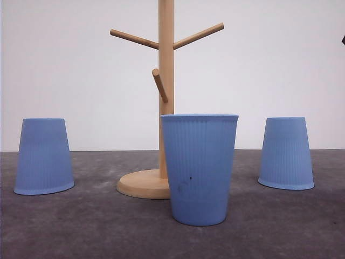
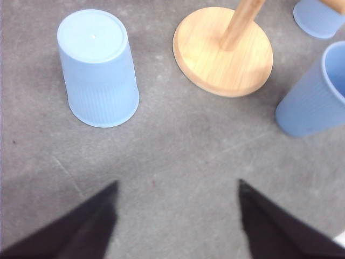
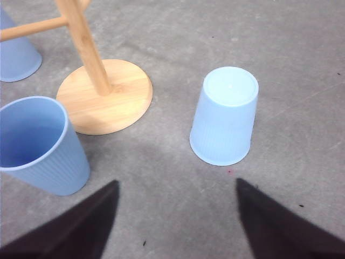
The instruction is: Place three cups
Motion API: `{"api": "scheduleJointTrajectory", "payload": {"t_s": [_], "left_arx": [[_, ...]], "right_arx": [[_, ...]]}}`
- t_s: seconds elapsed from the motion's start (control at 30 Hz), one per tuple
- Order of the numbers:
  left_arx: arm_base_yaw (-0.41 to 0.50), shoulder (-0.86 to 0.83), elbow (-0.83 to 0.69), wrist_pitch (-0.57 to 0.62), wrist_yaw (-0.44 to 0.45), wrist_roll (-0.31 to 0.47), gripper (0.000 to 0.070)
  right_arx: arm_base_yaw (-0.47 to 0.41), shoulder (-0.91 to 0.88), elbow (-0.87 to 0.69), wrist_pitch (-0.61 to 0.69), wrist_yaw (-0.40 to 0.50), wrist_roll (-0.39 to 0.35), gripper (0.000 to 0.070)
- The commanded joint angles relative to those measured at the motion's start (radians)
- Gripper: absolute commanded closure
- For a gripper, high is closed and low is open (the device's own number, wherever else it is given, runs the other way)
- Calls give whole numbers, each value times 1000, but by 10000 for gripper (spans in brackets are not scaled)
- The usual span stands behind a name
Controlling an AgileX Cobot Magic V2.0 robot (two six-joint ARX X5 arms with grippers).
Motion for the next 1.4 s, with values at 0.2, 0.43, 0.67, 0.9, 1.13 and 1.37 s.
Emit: {"api": "scheduleJointTrajectory", "payload": {"t_s": [0.2,0.43,0.67,0.9,1.13,1.37], "left_arx": [[-3,127,27,45,-52,-263,189],[-3,327,28,236,-92,-286,135],[-3,514,28,466,-154,-267,97],[-3,652,28,634,-188,-266,97],[-2,726,28,691,-203,-260,111],[-2,735,28,684,-202,-259,282]], "right_arx": [[5,3,16,19,4,-8,225],[5,3,16,22,4,-8,225],[5,3,16,50,4,-6,225],[5,3,16,50,3,-1,225],[5,3,16,50,4,-1,225],[5,3,16,50,3,-1,225]]}}
